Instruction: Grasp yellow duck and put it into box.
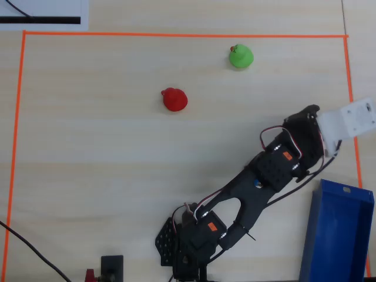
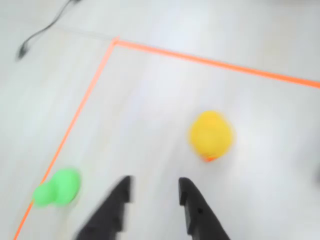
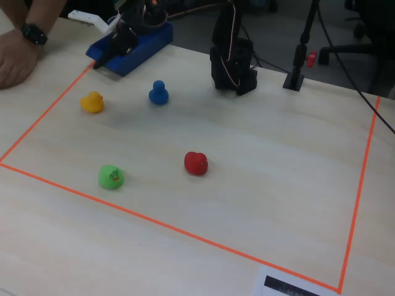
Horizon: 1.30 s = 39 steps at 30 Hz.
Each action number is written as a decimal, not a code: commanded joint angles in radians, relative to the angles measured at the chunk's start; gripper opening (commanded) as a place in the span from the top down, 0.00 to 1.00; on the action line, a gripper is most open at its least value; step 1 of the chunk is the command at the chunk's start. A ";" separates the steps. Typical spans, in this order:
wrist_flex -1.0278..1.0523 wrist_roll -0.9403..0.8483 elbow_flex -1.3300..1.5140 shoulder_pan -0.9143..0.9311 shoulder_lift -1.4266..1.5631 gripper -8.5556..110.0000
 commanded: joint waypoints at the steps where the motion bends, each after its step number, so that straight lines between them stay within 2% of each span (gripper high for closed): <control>1: 0.028 0.000 -0.086 0.069 -0.046 0.75; 11: 0.112 -0.046 -0.163 0.084 -0.219 0.66; 21: 0.054 -0.048 -0.181 0.041 -0.348 0.66; 28: 0.051 -0.035 -0.322 0.037 -0.479 0.65; 39: 0.156 -0.035 -0.538 0.071 -0.675 0.65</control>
